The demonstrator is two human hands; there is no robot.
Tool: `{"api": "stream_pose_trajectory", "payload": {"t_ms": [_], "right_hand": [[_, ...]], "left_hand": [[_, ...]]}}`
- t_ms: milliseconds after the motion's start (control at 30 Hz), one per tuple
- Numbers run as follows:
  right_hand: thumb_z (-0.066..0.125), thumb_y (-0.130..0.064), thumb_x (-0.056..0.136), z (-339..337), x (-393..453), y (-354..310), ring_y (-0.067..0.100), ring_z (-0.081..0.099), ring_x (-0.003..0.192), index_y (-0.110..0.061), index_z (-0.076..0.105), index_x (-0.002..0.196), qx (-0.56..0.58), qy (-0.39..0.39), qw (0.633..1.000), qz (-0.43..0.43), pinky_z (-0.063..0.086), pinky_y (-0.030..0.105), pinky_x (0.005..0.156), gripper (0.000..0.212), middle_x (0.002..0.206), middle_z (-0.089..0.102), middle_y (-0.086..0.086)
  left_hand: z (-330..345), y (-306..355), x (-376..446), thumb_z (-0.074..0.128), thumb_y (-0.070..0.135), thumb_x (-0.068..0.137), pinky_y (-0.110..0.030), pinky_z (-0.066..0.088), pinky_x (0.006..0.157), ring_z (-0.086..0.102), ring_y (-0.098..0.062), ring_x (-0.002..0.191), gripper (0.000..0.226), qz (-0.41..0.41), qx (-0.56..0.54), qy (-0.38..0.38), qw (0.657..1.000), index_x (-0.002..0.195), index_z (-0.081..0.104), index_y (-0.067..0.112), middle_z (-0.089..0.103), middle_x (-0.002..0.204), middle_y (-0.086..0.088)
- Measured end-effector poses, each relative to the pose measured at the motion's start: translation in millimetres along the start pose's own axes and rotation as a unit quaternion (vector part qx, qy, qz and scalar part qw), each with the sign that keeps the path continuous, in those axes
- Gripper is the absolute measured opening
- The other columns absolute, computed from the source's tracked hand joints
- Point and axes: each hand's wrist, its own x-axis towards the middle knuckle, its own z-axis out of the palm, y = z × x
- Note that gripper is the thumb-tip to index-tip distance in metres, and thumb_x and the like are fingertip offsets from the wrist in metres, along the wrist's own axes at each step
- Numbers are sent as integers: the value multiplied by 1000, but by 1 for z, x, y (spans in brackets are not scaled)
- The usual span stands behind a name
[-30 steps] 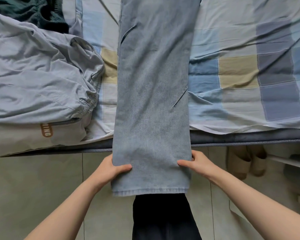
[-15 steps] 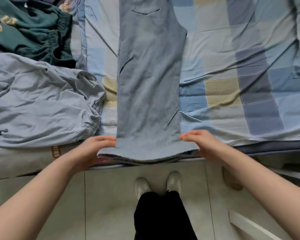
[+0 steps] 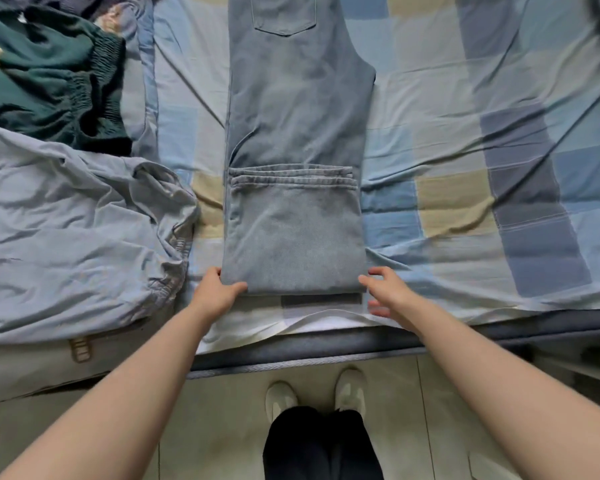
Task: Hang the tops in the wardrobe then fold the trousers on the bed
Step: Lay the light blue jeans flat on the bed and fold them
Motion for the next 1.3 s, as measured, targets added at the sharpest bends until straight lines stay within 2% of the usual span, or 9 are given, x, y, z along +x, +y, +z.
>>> {"api": "stream_pose_trajectory", "payload": {"t_ms": [133, 267, 500, 600, 733, 867, 1000, 1133, 1300], "right_hand": [[54, -33, 96, 12, 9, 11, 36, 57, 116, -25, 43, 126, 39, -25, 999, -2, 51, 37, 82, 33, 133, 52, 13], [52, -34, 97, 8, 13, 13, 20, 60, 102, -20, 55, 115, 97, -62, 993, -42, 52, 31, 74, 23, 119, 59, 0], [53, -11, 95, -16, -10, 46, 20, 66, 94, -9, 64, 103, 282, -111, 950, -70, 53, 35, 87, 13, 105, 70, 7], [55, -11, 94, -31, -30, 73, 18, 67, 87, -6, 64, 103, 275, -71, 957, -56, 55, 28, 77, 14, 102, 70, 9], [59, -5, 91, -51, -74, 110, 22, 64, 77, -3, 62, 97, 212, -7, 976, -58, 57, 22, 63, 7, 94, 67, 15], [63, -2, 88, -73, -113, 126, 23, 60, 67, -13, 47, 111, 145, -21, 988, -53, 56, 25, 57, 30, 91, 64, 27], [59, -5, 91, -94, -138, 108, 21, 52, 57, -34, 42, 126, 11, -63, 993, -100, 52, 26, 55, 49, 78, 57, 21], [59, -5, 92, -106, -138, 66, 18, 47, 51, -8, 64, 113, -17, -58, 992, -115, 50, 20, 49, 22, 73, 53, 8], [65, -6, 87, -113, -115, 9, 12, 50, 49, 3, 64, 96, 64, -129, 989, -31, 50, 19, 49, 13, 67, 54, 10]], "left_hand": [[3, -1, 6, 70, 21, 88, -36, 46, 76, 56, -23, 83, 19, 0, -72, 33, 997, 96, 59, 8, 60, 92, -9], [-2, -4, -1, 69, 11, 88, -36, 51, 82, 56, -19, 80, 28, -11, -200, 9, 980, 70, 48, 14, 55, 78, -7], [0, -14, -37, 61, 1, 91, -33, 54, 88, 58, -14, 71, 24, 17, -302, -62, 951, 73, 48, 10, 58, 68, -6], [15, -30, -64, 63, -2, 88, -31, 52, 73, 56, -17, 66, 22, 5, -257, -96, 962, 76, 49, 10, 61, 58, 0], [36, -55, -124, 62, -8, 88, -22, 52, 57, 63, -12, 62, 33, -1, -165, -107, 980, 101, 41, 14, 67, 80, -12], [40, -74, -174, 63, 1, 87, -31, 54, 86, 69, -16, 88, 81, 86, -29, -122, 988, 140, 27, 51, 73, 107, -4], [34, -65, -203, 72, 12, 81, -32, 52, 96, 65, -11, 106, 68, 136, 67, -138, 979, 104, 54, 73, 65, 118, 16], [21, -42, -206, 83, 29, 58, -25, 52, 91, 65, -5, 99, 60, 153, 158, -137, 966, 108, 62, 55, 68, 109, 12], [-1, -1, -196, 75, 26, 74, -7, 39, 71, 59, -4, 83, 34, 256, 284, -72, 921, 108, 69, 28, 61, 85, 18]]}}
